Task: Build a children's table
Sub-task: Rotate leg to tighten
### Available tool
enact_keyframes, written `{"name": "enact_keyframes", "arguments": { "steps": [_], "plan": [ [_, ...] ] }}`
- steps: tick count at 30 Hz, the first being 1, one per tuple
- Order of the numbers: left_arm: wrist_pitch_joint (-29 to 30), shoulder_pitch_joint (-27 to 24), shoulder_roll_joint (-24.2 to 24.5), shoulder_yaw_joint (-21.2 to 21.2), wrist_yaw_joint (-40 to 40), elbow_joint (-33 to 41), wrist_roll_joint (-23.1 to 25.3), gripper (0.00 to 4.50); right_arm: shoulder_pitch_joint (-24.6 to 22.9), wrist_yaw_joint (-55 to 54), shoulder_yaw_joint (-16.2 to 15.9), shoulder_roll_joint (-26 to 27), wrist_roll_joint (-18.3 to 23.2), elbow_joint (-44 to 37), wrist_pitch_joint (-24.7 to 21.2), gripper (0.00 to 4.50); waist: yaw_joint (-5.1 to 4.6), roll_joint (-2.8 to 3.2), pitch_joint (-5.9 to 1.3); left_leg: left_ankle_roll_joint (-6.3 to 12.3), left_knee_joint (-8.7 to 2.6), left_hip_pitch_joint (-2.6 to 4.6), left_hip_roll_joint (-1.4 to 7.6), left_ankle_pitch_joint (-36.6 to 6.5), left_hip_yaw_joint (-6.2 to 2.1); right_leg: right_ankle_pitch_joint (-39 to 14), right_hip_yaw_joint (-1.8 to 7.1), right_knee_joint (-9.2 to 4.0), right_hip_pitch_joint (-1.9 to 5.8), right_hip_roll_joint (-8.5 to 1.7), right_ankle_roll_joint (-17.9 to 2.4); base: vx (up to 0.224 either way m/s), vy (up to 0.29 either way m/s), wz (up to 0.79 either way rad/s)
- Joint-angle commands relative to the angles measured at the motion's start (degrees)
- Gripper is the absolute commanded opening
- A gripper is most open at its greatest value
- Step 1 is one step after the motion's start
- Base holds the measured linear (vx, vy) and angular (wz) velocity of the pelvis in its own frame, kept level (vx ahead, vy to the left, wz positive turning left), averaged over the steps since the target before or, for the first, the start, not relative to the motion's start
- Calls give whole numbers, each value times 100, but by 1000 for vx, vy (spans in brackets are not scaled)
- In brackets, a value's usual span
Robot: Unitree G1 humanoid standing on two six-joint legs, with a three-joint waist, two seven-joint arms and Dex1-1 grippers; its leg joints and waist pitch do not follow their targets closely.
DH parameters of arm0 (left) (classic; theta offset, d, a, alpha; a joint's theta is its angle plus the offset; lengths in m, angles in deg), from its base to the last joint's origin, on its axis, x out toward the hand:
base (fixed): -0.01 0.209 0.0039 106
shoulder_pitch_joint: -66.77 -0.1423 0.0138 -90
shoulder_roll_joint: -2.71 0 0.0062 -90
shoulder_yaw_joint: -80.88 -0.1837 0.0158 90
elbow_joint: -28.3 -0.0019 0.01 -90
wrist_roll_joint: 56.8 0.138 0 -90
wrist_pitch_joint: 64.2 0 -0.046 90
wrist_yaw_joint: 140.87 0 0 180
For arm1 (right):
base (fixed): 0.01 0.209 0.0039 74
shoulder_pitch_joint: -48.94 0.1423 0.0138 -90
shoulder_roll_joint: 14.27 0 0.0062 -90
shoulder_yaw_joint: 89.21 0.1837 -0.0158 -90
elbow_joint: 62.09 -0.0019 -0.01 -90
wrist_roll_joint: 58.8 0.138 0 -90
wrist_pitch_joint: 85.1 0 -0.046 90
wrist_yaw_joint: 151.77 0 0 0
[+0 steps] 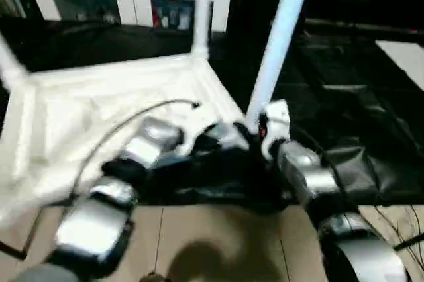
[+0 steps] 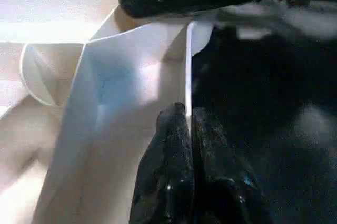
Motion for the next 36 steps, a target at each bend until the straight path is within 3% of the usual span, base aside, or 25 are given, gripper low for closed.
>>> {"name": "enact_keyframes", "arguments": {
  "steps": [1,2,4,8,10,11,15,17,18,19,22,23,25,29,33,36],
  "plan": [
    [107,117,14,359,-826,-210,-124,0,-48,-513,140,-11,-71,422,-203,274,-20,29,-384,-50,-396,106,250,-997,-73,-566,382,-467,247,-488,-1242,0,0,0],
    [90,196,-152,402,-1264,-367,-109,0,174,-945,270,133,36,680,-145,274,-6,3,-401,20,-384,94,249,-845,-68,-394,381,-448,257,-493,-1250,0,0,0],
    [56,230,-246,402,-1464,-445,-75,0,311,-1190,363,233,106,836,-82,274,19,25,-403,63,-387,94,253,-731,-73,-250,374,-427,259,-487,-1238,0,0,0],
    [4,220,-330,284,-1337,-463,58,0,559,-1036,305,433,18,975,73,274,32,23,-406,216,-381,77,249,-658,-68,0,362,-406,271,-486,-1242,0,0,0],
    [-6,221,-319,270,-1309,-470,80,0,570,-942,307,445,8,967,118,274,37,15,-405,260,-381,81,252,-665,-63,31,363,-409,274,-488,-1251,0,0,0],
    [-24,232,-312,261,-1297,-500,97,0,583,-858,320,457,9,974,170,308,39,17,-404,266,-380,83,253,-690,-61,8,363,-413,272,-492,-1256,0,0,0],
    [-116,239,-141,168,-993,-508,156,0,527,-404,259,370,-32,817,485,349,48,7,-396,292,-382,75,251,-752,-61,-193,361,-438,272,-498,-1228,0,0,0],
    [-181,201,-20,114,-744,-436,168,0,436,-226,174,245,-70,628,532,365,-3,2,-392,290,-401,8,245,-700,-91,-222,341,-423,318,-495,-1165,0,0,0],
    [-253,170,55,75,-529,-381,152,0,368,-84,101,117,-139,507,564,365,-22,9,-398,297,-394,41,253,-693,-91,-184,342,-429,295,-495,-1202,0,0,0],
    [-277,155,81,62,-458,-356,147,0,338,-40,67,66,-171,460,564,380,-31,-23,-396,318,-388,47,251,-686,-83,-155,343,-432,290,-487,-1233,0,0,0],
    [-516,77,192,11,-65,-218,94,0,200,191,-113,-176,-331,265,607,380,-35,-4,-405,425,-365,39,249,-508,-73,186,346,-387,299,-480,-1363,0,0,0],
    [-568,38,251,7,178,-151,38,0,112,426,-210,-312,-381,136,622,380,-41,54,-404,450,-364,56,255,-519,-73,248,355,-379,284,-490,-1418,0,0,0],
    [-806,-58,413,-68,815,-28,-44,0,-144,1247,-371,-632,-287,-324,479,380,-42,9,-396,543,-357,51,249,-582,-61,266,352,-403,305,-478,-1443,0,0,0],
    [-1143,-136,670,-284,1521,54,36,0,-620,2997,-686,-1272,-74,-1101,260,380,18,4,-384,674,-356,58,276,-721,-61,221,354,-419,310,-472,-1392,0,0,0],
    [-1245,-92,739,-314,1719,26,32,0,-751,3902,-759,-1527,85,-1266,160,380,55,7,-367,482,-373,78,302,-987,-60,-374,341,-462,275,-483,-1379,0,0,0],
    [-1300,-146,826,-359,2206,203,-72,0,-806,4329,-874,-1675,150,-1409,70,380,59,2,-371,413,-375,77,297,-926,-63,-443,348,-465,270,-484,-1375,0,0,0]
  ]
}}
